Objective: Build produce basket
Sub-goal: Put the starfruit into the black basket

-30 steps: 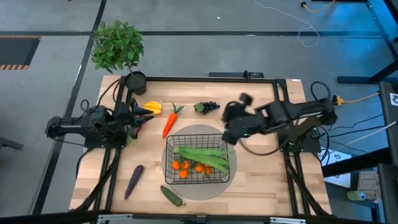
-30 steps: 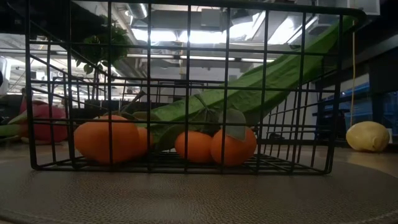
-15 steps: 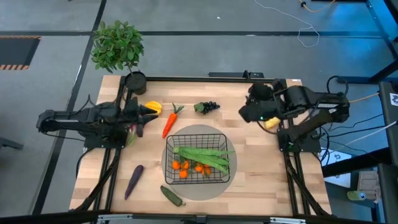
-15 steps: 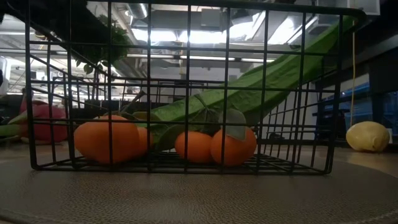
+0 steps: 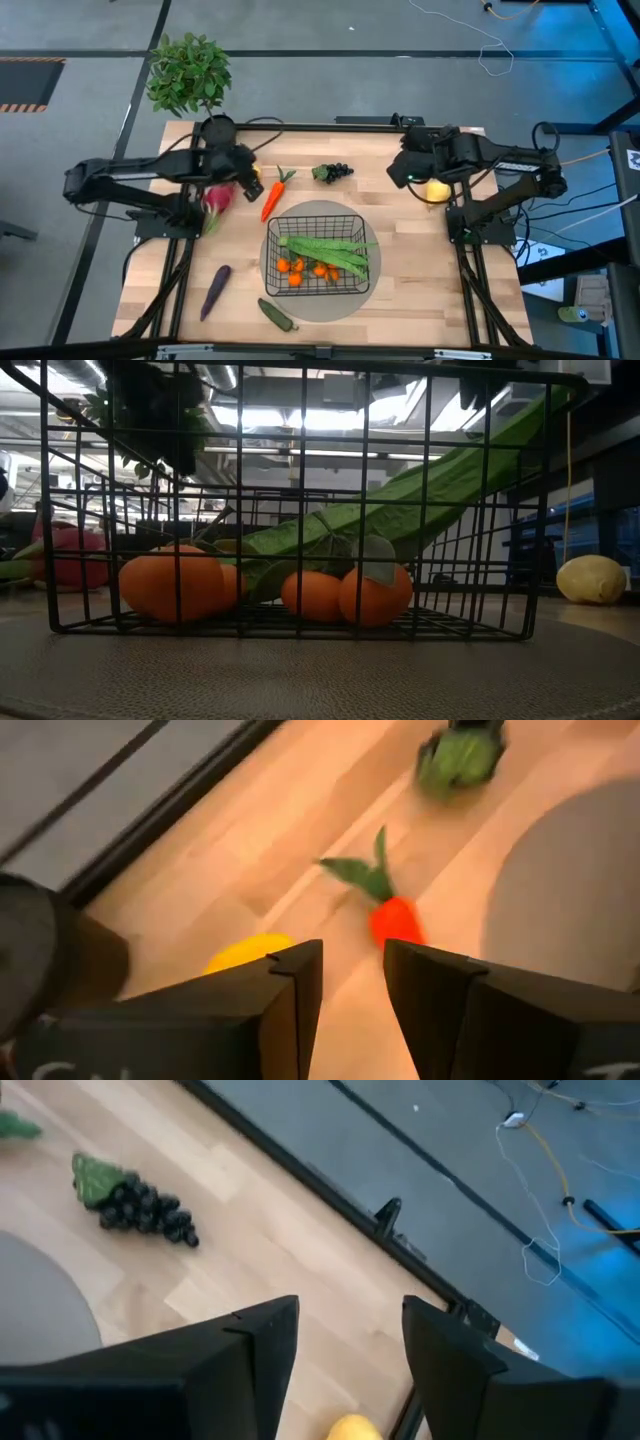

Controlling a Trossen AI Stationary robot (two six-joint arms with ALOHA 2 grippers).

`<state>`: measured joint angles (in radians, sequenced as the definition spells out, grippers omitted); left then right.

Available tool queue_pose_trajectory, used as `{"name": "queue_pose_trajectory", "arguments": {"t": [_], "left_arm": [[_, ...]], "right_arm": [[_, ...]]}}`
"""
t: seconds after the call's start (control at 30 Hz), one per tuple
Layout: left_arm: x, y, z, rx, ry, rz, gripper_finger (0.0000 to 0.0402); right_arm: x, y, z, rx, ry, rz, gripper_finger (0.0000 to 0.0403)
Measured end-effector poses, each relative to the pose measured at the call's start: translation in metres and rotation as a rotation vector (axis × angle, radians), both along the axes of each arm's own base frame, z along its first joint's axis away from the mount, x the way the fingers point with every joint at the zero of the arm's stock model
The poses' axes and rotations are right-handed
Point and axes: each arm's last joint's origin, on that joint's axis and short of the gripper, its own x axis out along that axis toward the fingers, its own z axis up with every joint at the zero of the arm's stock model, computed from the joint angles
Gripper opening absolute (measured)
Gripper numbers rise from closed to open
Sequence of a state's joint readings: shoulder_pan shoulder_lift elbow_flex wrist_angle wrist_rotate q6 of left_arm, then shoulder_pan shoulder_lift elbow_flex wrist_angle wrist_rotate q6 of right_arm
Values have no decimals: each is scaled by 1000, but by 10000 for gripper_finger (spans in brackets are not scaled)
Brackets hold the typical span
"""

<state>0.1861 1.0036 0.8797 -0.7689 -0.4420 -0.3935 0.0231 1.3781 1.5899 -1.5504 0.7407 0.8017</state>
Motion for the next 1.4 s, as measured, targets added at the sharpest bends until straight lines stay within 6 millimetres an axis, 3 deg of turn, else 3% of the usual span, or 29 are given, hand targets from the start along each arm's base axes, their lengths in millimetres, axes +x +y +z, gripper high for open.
{"name": "queue_pose_trajectory", "arguments": {"t": [0.13, 0.27, 0.5, 0.7, 1.17, 1.4], "left_arm": [[19, 13, 0, 29, 122, -82, 99], [25, 28, -1, -47, 175, -88, 97], [15, 72, -18, -259, 310, 41, 94], [12, 100, -36, -279, 437, -56, 94], [25, 102, -67, -271, 723, -416, 94], [28, 107, -78, -245, 811, -409, 94]], "right_arm": [[1, 1, -8, 35, 31, 10, 171], [2, 2, -13, 76, 50, 24, 171], [4, 3, -16, 111, 41, 33, 171], [5, 3, -16, 121, 37, 49, 171], [5, 5, -17, 177, 51, 83, 171], [5, 5, -17, 178, 56, 90, 171]]}}
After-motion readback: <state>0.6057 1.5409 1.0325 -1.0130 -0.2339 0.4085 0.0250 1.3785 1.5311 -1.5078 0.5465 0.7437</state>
